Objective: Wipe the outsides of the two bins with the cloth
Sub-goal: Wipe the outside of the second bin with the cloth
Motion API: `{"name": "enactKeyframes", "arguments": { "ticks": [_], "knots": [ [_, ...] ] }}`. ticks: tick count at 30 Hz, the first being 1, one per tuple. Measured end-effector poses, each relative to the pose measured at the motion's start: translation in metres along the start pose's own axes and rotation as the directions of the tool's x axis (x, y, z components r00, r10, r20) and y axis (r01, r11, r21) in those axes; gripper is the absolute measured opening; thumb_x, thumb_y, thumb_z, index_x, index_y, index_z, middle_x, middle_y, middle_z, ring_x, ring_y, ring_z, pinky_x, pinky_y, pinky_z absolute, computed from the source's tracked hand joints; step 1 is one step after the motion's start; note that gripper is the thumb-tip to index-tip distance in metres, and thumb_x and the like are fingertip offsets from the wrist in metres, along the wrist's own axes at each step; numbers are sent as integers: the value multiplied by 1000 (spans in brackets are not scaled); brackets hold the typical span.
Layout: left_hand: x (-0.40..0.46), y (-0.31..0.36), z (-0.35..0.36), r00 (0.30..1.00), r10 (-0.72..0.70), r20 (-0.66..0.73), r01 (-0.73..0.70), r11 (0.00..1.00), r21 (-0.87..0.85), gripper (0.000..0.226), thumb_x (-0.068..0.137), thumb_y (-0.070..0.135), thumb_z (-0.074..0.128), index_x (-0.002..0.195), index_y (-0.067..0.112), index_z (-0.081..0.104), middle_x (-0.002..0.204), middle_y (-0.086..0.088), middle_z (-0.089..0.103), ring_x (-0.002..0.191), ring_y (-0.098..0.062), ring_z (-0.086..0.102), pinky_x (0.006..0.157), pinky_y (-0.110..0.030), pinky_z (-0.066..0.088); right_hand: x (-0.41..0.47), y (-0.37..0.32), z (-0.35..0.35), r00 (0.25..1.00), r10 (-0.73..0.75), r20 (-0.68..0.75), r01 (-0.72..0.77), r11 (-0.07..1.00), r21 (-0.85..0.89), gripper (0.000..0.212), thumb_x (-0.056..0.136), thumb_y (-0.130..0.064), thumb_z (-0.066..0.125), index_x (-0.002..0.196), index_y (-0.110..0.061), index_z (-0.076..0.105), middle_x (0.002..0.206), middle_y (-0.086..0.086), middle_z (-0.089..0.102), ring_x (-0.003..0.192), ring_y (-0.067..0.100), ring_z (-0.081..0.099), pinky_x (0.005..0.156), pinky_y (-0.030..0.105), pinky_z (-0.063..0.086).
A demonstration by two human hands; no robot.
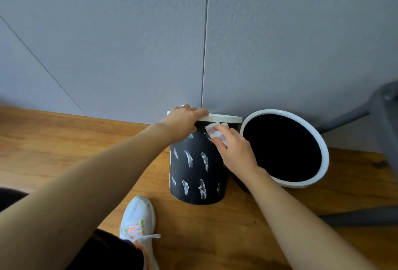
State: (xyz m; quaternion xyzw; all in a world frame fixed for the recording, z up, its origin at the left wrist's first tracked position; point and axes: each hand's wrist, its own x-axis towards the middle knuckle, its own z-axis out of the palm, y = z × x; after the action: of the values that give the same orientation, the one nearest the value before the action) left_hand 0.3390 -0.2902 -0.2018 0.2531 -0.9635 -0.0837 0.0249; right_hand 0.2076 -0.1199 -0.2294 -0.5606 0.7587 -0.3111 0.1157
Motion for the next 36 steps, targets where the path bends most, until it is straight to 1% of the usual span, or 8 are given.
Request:
{"name": "enactKeyframes", "arguments": {
  "ticks": [7,10,13,16,25,30,33,36],
  "knots": [
    [-21,22,-12,992,-94,78,98,994,-45,42,88,9,59,120,27,38,91,-4,54,73,-23,46,56,-29,31,-13,-14,-14,996,26,80,-22,999,-47,26,98,-36,49,124,-33,44,111,1,58,84,18,50,67,33,40],
    [-25,27,-12,989,-120,88,125,991,-52,42,89,9,57,119,29,36,87,-1,49,70,-21,44,48,-24,25,-18,-15,-16,995,17,99,-7,995,-104,27,98,-37,49,123,-36,41,110,0,58,88,20,57,66,34,48],
    [-20,21,-10,989,-124,86,131,987,-90,41,89,8,57,119,28,38,88,-2,50,70,-21,44,49,-26,27,-14,-13,-12,996,-6,83,17,990,-137,27,98,-39,48,124,-37,38,108,-2,58,84,17,57,64,31,52],
    [-13,10,-11,985,-117,131,134,983,-127,44,88,8,57,122,29,39,93,-4,52,73,-22,45,51,-26,30,-4,-10,-8,996,-29,85,39,992,-118,26,98,-39,48,123,-36,39,108,-2,59,87,22,60,69,39,55],
    [6,-18,-3,993,20,119,9,971,-238,65,85,2,60,136,36,42,122,1,57,104,-24,52,89,-40,45,19,3,5,990,-142,20,143,979,-146,27,99,-39,45,124,-32,52,109,-1,61,86,27,61,65,33,49],
    [8,-23,-4,993,17,117,11,972,-234,58,87,6,59,134,36,43,117,-3,58,98,-24,53,83,-40,47,10,4,12,973,-224,53,230,950,-212,27,98,-30,52,124,-27,60,109,2,63,84,24,64,64,34,56],
    [12,-21,-6,991,21,130,8,975,-221,58,87,6,60,134,36,43,115,-3,58,91,-21,49,76,-33,41,0,6,14,947,-305,97,320,908,-269,24,93,-23,59,116,-24,67,103,3,66,76,25,65,57,35,56],
    [13,-18,-7,991,22,131,7,976,-218,59,86,6,60,135,34,43,115,-5,60,88,-20,48,75,-33,42,6,4,9,947,-319,33,315,903,-292,22,92,-21,62,113,-23,68,97,3,65,70,26,64,53,32,53]
  ]
}}
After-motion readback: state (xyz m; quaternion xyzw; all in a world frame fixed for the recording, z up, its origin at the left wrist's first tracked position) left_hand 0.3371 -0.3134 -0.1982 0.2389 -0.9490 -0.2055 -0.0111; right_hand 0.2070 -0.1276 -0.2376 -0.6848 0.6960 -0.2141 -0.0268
